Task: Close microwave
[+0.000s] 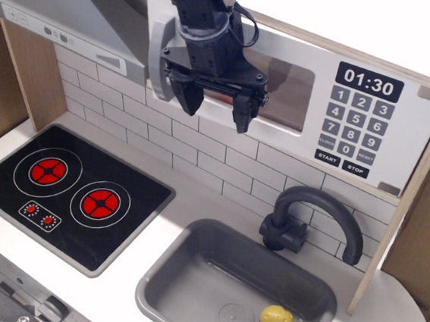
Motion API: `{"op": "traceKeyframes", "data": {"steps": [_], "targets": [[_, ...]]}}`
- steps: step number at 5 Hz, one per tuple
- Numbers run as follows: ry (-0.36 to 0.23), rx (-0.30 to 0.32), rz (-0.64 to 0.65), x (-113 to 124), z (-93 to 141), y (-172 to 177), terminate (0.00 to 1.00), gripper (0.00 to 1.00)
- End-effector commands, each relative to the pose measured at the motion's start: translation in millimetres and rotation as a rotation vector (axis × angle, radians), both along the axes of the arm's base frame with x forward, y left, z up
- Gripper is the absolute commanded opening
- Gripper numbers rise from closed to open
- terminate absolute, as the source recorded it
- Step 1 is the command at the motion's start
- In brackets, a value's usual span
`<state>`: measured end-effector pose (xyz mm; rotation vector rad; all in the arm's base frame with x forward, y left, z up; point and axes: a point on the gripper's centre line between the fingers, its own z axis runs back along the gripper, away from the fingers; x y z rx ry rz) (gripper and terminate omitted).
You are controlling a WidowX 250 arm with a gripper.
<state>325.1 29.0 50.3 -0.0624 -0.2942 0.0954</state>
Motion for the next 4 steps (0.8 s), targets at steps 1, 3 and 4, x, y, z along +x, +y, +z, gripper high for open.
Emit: {"op": "traceKeyframes", "data": {"steps": [1, 3, 4], "targets": [[-0.100, 0.024, -0.046, 16, 17, 5, 0.00, 1.00], [-0.150, 0.030, -0.080, 25, 15, 8, 0.00, 1.00], [-0.127, 0.041, -0.099, 8, 16, 7, 0.00, 1.00]]}}
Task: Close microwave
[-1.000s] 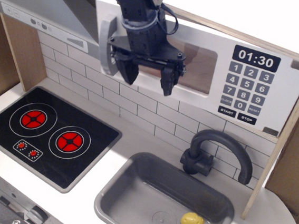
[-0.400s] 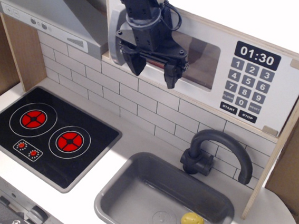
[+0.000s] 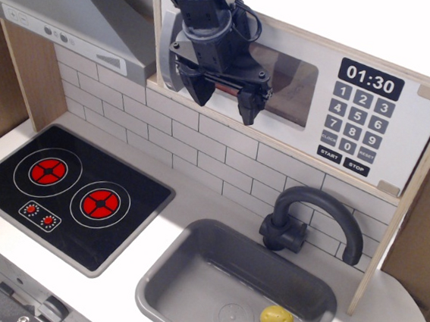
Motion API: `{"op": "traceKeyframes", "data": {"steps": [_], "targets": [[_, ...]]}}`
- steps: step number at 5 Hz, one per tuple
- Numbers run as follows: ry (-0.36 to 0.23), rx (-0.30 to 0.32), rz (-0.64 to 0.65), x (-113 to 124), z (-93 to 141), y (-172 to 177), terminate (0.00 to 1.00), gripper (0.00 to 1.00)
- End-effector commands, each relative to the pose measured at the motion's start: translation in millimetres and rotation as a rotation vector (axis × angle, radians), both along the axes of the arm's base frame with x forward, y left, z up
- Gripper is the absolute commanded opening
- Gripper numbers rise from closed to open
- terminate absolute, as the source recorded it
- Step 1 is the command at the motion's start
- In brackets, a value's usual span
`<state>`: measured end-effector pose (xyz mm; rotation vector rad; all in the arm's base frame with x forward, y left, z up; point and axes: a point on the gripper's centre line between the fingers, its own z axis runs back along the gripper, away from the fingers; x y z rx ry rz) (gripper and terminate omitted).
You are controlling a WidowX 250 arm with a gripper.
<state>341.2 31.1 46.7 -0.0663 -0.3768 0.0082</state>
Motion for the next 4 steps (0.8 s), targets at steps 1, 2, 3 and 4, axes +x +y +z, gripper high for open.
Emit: {"op": "traceKeyframes", "data": {"steps": [1, 2, 3, 4], "targets": [[0.068, 0.017, 0.018, -29, 23, 5, 0.00, 1.00], [0.164, 0.012, 0.099, -43, 24, 8, 0.00, 1.00], [0.164, 0.012, 0.099, -43, 24, 8, 0.00, 1.00], [0.164, 0.012, 0.099, -43, 24, 8, 1.00, 1.00]]}}
